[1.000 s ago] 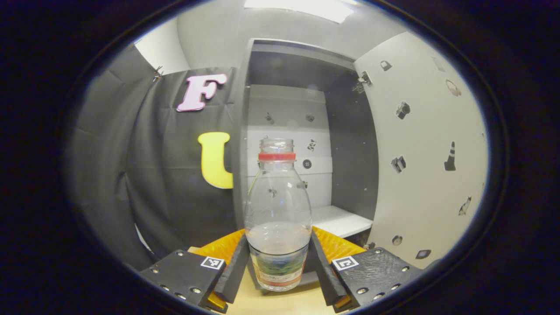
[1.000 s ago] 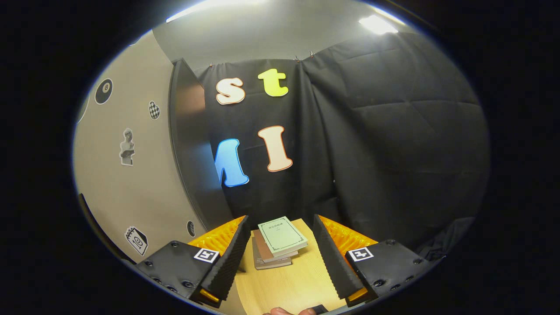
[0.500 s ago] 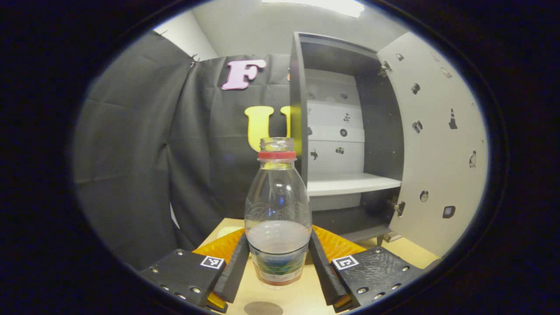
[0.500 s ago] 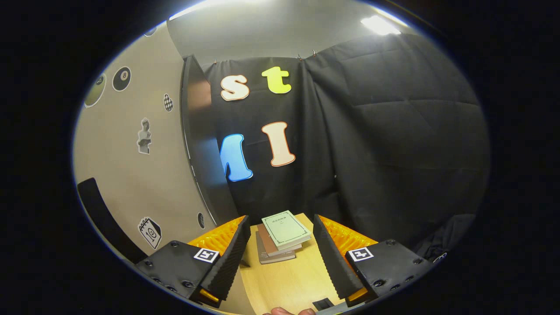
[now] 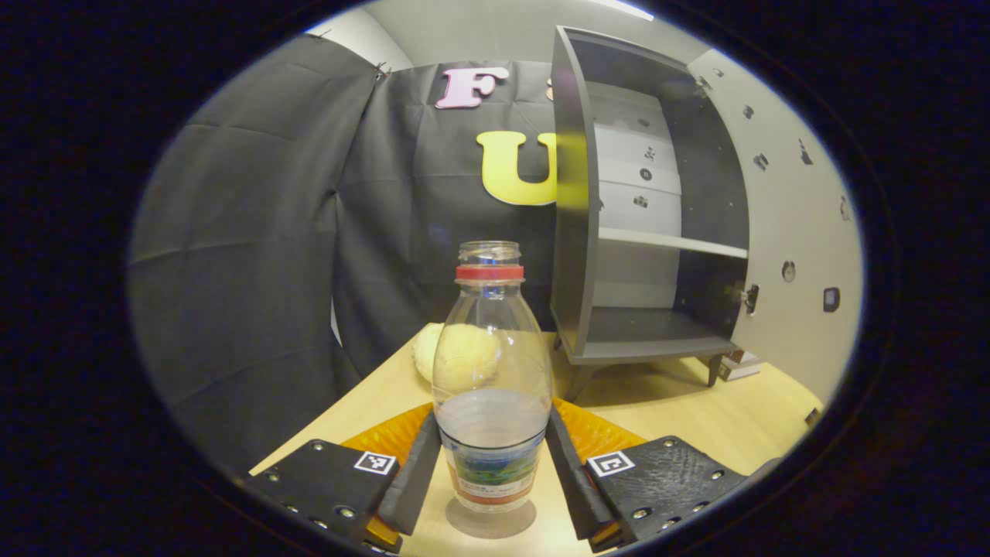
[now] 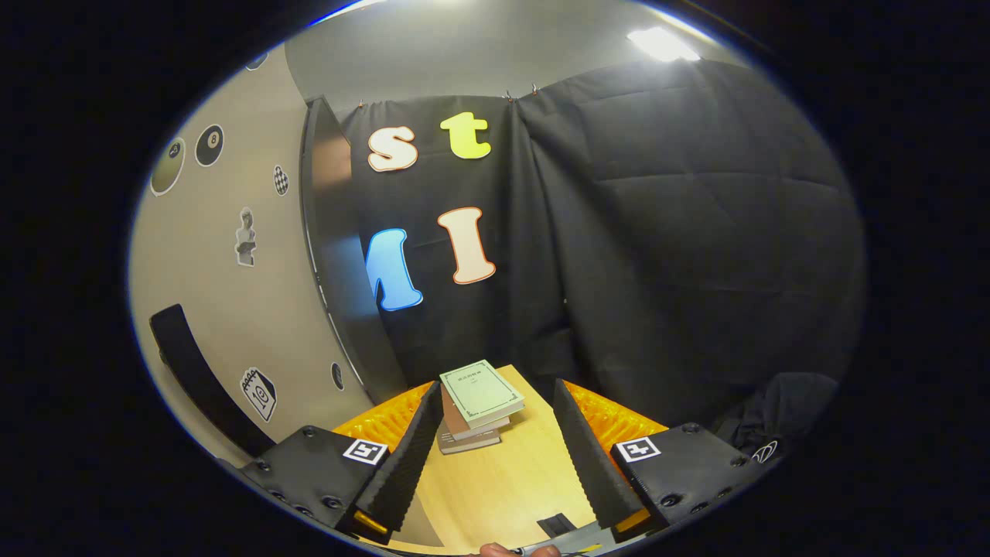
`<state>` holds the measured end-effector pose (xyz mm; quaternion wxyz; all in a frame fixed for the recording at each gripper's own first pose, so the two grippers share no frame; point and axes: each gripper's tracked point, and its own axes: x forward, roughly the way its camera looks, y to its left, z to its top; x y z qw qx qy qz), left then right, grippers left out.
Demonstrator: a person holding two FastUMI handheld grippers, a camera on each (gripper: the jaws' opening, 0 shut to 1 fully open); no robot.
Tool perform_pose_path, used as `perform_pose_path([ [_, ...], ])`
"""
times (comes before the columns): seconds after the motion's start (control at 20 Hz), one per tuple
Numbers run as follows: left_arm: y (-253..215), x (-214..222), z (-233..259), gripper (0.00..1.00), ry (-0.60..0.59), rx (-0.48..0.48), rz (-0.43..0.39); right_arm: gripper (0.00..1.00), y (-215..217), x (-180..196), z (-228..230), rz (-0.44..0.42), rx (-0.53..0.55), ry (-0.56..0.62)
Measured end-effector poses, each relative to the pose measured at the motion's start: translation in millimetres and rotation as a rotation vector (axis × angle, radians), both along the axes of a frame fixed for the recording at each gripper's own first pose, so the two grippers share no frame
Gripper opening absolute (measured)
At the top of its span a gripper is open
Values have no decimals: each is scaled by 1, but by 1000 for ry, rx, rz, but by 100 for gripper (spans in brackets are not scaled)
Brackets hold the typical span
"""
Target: Open the cabinet door with the right hand, grasp the bottle in the cabinet with the left hand and place it on the coaster, then close the cabinet door with the right hand.
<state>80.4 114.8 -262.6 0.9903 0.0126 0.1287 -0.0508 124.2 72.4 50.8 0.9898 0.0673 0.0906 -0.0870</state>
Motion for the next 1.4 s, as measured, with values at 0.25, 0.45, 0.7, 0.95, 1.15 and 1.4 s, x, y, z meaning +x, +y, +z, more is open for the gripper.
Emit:
perform_pose_path([
  [0.25, -10, -1, -34, 75, 9, 18, -37, 92, 2, -1, 1, -6, -13, 2],
  [0.45, -14, -3, -52, 75, 17, 50, -73, 92, 14, -3, -6, 12, 17, 29],
  [0.7, -9, -14, -61, 76, 30, 60, -69, 92, 11, -4, -15, 9, -13, 55],
  [0.95, -9, -19, -59, 77, 41, 71, -91, 92, 11, -6, -23, -8, -12, 79],
  [1.15, -7, -23, -44, 89, 29, 49, -74, 92, 14, -8, -25, 3, 9, 84],
  [1.4, -6, -27, -4, 92, -15, 48, -75, 92, 14, -8, -27, 6, 13, 80],
])
